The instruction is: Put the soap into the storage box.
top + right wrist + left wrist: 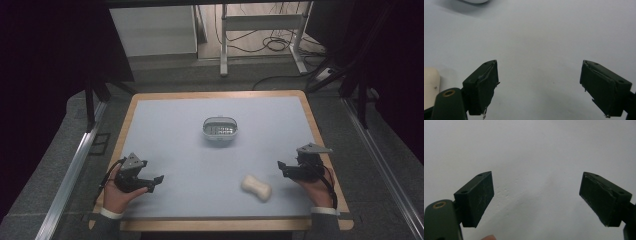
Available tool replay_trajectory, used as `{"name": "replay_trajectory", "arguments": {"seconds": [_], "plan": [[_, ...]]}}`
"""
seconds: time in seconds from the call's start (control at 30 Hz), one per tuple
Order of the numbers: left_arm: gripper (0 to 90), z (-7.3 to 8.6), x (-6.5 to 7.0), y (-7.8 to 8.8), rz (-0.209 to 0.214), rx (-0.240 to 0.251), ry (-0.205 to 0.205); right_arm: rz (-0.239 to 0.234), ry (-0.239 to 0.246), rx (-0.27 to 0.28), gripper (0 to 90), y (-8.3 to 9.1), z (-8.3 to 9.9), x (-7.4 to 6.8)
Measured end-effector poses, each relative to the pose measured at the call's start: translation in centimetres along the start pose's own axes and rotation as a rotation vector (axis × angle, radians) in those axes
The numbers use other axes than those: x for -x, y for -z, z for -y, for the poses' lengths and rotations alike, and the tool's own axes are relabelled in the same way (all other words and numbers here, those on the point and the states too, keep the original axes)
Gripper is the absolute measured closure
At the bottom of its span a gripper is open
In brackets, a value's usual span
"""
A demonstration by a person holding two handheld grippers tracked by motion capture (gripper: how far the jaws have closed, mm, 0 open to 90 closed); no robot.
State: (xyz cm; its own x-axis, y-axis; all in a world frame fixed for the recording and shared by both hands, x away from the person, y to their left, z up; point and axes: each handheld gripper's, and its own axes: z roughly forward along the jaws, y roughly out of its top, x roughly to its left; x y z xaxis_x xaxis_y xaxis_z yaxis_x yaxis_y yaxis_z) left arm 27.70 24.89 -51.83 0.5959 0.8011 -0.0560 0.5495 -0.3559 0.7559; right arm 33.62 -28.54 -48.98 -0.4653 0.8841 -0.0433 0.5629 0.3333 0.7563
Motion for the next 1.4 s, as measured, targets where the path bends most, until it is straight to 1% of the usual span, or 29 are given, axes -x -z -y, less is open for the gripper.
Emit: {"name": "replay_trajectory", "arguments": {"seconds": [0.1, 0.13, 0.17, 0.23, 0.3, 0.43, 0.57, 0.73, 0.87, 0.93, 0.97, 1.13, 1.2, 1.27, 1.37, 1.4], "plan": [[12.8, 0.0, 0.0, 0.0, 0.000, 0.001, 0.001, -0.001, 0.012, 0.002, 14.8, 0.1, -0.1, -0.1], [12.8, 0.0, 0.0, 0.0, 0.000, 0.000, 0.001, -0.004, 0.038, 0.004, 14.8, 0.2, -0.1, -0.3], [12.8, 0.0, 0.0, 0.0, 0.000, -0.001, 0.001, -0.004, 0.038, 0.004, 14.8, 0.2, -0.1, -0.3], [12.8, 0.0, 0.0, 0.0, 0.001, -0.006, -0.004, -0.019, 0.046, 0.012, 14.8, 0.4, -0.3, -0.5], [12.8, 0.0, 0.0, 0.1, 0.003, -0.006, -0.003, -0.016, 0.053, 0.010, 14.8, 0.7, -0.4, -0.7], [12.8, 0.0, 0.0, 0.2, 0.003, -0.003, -0.001, -0.029, 0.035, 0.023, 14.8, 1.2, -0.7, -0.9], [12.7, 0.0, 0.0, 0.1, 0.005, -0.005, -0.003, -0.028, 0.034, 0.029, 15.0, 1.6, -1.1, -1.4], [12.7, 0.0, 0.0, 0.1, 0.007, -0.006, 0.001, -0.031, 0.053, 0.032, 16.6, 1.9, -1.5, -2.2], [12.7, 0.0, 0.0, 0.1, 0.007, -0.006, 0.002, -0.034, 0.064, 0.031, 17.1, 2.0, -1.7, -2.6], [12.7, 0.0, 0.0, 0.1, 0.008, -0.004, 0.003, -0.050, 0.066, 0.034, 18.9, 2.1, -1.8, -2.8], [12.7, 0.0, 0.0, 0.1, 0.008, -0.004, 0.003, -0.050, 0.066, 0.034, 18.9, 2.1, -1.8, -2.8], [12.7, 0.0, 0.0, 0.2, 0.011, -0.001, 0.006, -0.067, 0.071, 0.014, 20.0, 2.1, -2.0, -3.3], [12.7, -0.1, 0.1, 0.3, 0.010, 0.001, 0.004, -0.074, 0.081, -0.004, 20.0, 2.0, -2.2, -3.8], [12.7, -0.1, 0.2, 0.3, 0.012, 0.002, 0.002, -0.083, 0.092, -0.010, 20.0, 2.0, -2.2, -4.1], [12.7, -0.1, 0.2, 0.4, 0.013, 0.005, 0.002, -0.091, 0.091, -0.019, 20.0, 1.9, -2.2, -4.4], [12.7, -0.1, 0.2, 0.4, 0.014, 0.006, 0.002, -0.097, 0.093, -0.035, 20.1, 1.9, -2.2, -4.8]]}}
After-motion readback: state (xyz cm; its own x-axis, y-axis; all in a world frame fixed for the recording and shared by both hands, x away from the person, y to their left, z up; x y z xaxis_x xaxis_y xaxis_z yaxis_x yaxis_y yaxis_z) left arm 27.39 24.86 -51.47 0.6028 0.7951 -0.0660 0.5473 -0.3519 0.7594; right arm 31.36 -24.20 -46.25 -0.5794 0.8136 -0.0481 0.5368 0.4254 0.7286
